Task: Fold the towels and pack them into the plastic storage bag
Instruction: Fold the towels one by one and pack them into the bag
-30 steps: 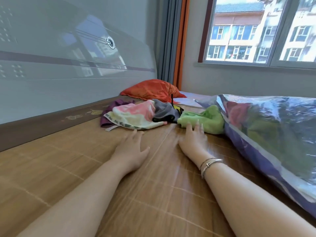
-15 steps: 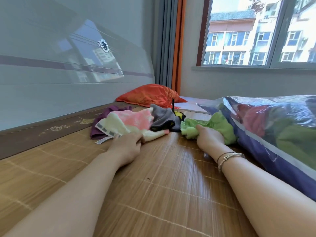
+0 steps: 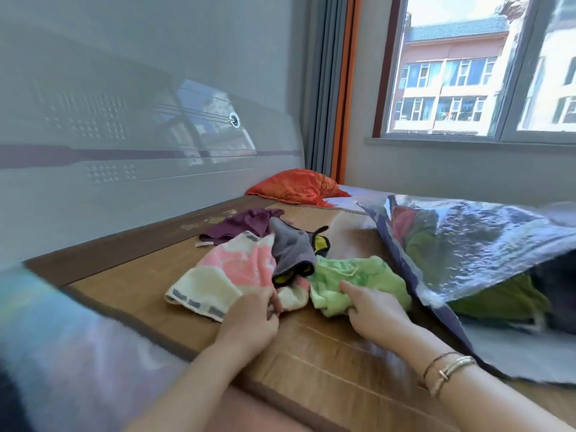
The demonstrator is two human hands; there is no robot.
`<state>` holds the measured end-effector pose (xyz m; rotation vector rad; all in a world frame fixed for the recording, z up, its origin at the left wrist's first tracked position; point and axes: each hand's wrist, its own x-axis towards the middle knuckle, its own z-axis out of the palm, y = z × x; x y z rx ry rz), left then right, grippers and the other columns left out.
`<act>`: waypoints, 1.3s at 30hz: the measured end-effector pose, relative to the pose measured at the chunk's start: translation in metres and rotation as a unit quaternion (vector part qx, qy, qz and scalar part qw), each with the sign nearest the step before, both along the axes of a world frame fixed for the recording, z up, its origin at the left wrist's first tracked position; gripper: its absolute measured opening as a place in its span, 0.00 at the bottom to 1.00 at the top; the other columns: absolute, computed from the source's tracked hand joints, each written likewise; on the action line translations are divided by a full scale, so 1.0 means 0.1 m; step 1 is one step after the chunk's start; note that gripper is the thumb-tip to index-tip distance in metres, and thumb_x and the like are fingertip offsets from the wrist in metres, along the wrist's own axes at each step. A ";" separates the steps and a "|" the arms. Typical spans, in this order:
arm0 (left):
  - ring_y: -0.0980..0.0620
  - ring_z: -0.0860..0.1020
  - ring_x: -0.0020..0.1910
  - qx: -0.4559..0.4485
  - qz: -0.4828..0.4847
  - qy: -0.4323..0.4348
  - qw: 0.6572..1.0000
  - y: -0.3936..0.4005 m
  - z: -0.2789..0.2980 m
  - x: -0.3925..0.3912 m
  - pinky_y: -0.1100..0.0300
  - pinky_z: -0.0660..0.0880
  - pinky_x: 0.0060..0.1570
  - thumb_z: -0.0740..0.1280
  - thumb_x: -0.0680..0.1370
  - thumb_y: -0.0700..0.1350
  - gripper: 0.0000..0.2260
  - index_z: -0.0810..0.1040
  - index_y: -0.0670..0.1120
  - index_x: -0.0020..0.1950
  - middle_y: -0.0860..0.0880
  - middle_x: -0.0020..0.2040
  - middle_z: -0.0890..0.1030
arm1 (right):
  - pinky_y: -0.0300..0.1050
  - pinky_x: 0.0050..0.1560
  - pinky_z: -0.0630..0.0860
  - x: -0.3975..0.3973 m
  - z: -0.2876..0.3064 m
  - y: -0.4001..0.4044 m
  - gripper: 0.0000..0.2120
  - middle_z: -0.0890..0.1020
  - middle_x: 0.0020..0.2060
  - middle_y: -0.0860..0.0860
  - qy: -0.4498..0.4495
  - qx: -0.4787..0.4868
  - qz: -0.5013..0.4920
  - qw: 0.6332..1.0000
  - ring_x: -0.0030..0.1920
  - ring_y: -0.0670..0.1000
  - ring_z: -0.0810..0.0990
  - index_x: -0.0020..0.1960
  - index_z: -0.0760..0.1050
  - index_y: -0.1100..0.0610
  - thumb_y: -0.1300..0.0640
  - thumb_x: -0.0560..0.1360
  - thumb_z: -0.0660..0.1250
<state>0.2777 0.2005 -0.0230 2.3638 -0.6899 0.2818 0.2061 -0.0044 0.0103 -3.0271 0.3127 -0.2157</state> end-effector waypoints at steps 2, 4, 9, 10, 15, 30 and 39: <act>0.54 0.75 0.46 0.016 0.004 0.004 1.000 0.12 0.02 -0.35 0.61 0.66 0.41 0.63 0.73 0.40 0.07 0.73 0.52 0.44 0.52 0.46 0.78 | 0.48 0.63 0.69 -0.50 0.00 0.09 0.25 0.74 0.67 0.50 -0.002 -0.026 0.031 0.999 0.64 0.56 0.74 0.74 0.58 0.43 0.56 0.79 0.55; 0.50 0.76 0.51 0.032 -0.017 0.022 0.999 0.20 0.04 -0.64 0.60 0.69 0.45 0.64 0.72 0.40 0.08 0.72 0.52 0.46 0.50 0.48 0.77 | 0.47 0.59 0.69 -0.98 0.00 0.14 0.23 0.76 0.64 0.49 -0.007 -0.054 0.051 0.997 0.60 0.55 0.77 0.72 0.60 0.42 0.56 0.78 0.55; 0.44 0.64 0.71 0.168 -0.016 -0.009 0.986 0.15 0.08 -1.25 0.49 0.65 0.67 0.68 0.73 0.50 0.28 0.64 0.52 0.71 0.48 0.76 0.58 | 0.47 0.57 0.69 -1.80 0.05 0.01 0.19 0.79 0.60 0.48 -0.036 -0.076 0.048 0.995 0.57 0.55 0.78 0.69 0.63 0.43 0.55 0.79 0.53; 0.45 0.58 0.75 0.176 -0.021 -0.018 0.984 0.09 0.10 -1.37 0.47 0.61 0.70 0.69 0.72 0.54 0.33 0.59 0.54 0.74 0.49 0.78 0.52 | 0.47 0.57 0.69 -1.91 0.05 -0.03 0.19 0.80 0.60 0.48 -0.041 -0.071 0.045 0.996 0.56 0.55 0.78 0.69 0.63 0.43 0.55 0.79 0.53; 0.54 0.46 0.77 0.128 -0.176 -0.040 0.975 -0.22 0.35 -1.94 0.46 0.49 0.75 0.74 0.62 0.65 0.50 0.47 0.62 0.76 0.58 0.78 0.46 | 0.50 0.57 0.68 -2.36 0.15 -0.20 0.18 0.80 0.55 0.48 -0.102 -0.060 0.073 0.990 0.52 0.55 0.78 0.66 0.63 0.42 0.57 0.79 0.52; 0.55 0.79 0.47 -0.192 -0.300 0.094 0.930 -1.76 1.08 -2.51 0.66 0.74 0.47 0.71 0.74 0.37 0.09 0.81 0.43 0.53 0.48 0.48 0.83 | 0.51 0.53 0.78 -2.87 0.78 -1.36 0.16 0.82 0.48 0.46 -0.105 0.219 0.014 0.970 0.51 0.47 0.80 0.57 0.74 0.47 0.57 0.70 0.67; 0.42 0.42 0.76 0.102 -0.128 -0.106 0.981 -2.40 1.04 -1.70 0.38 0.45 0.73 0.67 0.74 0.60 0.18 0.74 0.60 0.63 0.54 0.78 0.42 | 0.52 0.46 0.76 -1.97 0.60 -2.08 0.16 0.76 0.51 0.50 -0.096 0.000 -0.101 0.990 0.53 0.57 0.76 0.56 0.68 0.49 0.60 0.69 0.59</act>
